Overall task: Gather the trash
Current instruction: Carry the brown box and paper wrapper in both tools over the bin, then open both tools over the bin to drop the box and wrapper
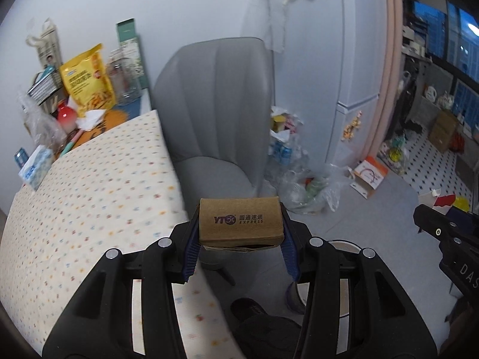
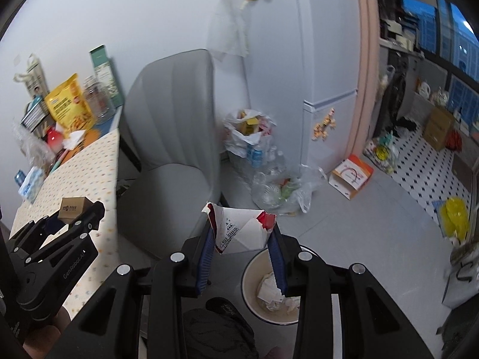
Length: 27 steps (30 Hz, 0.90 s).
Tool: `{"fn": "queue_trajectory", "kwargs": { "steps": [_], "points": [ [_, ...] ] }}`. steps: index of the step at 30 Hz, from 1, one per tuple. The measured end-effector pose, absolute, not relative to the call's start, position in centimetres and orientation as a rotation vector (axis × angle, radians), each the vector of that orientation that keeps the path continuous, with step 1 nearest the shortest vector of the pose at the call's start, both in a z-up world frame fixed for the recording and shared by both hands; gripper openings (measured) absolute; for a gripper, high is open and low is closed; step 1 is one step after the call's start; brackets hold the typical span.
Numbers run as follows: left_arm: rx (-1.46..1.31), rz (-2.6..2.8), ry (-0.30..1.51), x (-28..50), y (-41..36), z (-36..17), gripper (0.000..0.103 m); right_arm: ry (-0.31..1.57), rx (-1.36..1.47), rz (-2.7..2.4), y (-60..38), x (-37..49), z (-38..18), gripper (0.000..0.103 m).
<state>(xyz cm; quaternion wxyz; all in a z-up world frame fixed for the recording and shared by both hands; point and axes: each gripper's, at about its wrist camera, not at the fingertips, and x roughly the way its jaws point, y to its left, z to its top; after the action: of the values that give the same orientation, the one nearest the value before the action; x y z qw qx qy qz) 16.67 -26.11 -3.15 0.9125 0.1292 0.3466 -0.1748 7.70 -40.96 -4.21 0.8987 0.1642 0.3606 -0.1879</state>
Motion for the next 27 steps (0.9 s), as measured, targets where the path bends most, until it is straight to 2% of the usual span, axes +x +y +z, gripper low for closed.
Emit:
{"fn": "queue_trajectory", "kwargs": {
  "steps": [7,9,10,11,27],
  "points": [
    [0.316,-0.389,0.743,17.2,-29.9,-4.7,0.047,0.774,0.419,-0.397,-45.3,7.8,-7.0,0.035],
    [0.325,-0.392,0.751,17.3,-30.6,-5.1,0.047,0.773,0.434,-0.397,-46.1,7.9,-7.5,0.040],
    [0.331,-0.395,0.754,17.4,-31.0,-5.3,0.047,0.772,0.440,-0.407,-46.7,7.9,-7.8,0.050],
    [0.338,-0.398,0.756,17.4,-31.4,-5.5,0.047,0.771,0.449,-0.409,-47.0,7.9,-8.0,0.055],
    [0.414,-0.492,0.796,15.5,-38.0,-8.3,0.047,0.805,0.553,-0.453,-52.5,4.6,-11.7,0.059]
  ]
}}
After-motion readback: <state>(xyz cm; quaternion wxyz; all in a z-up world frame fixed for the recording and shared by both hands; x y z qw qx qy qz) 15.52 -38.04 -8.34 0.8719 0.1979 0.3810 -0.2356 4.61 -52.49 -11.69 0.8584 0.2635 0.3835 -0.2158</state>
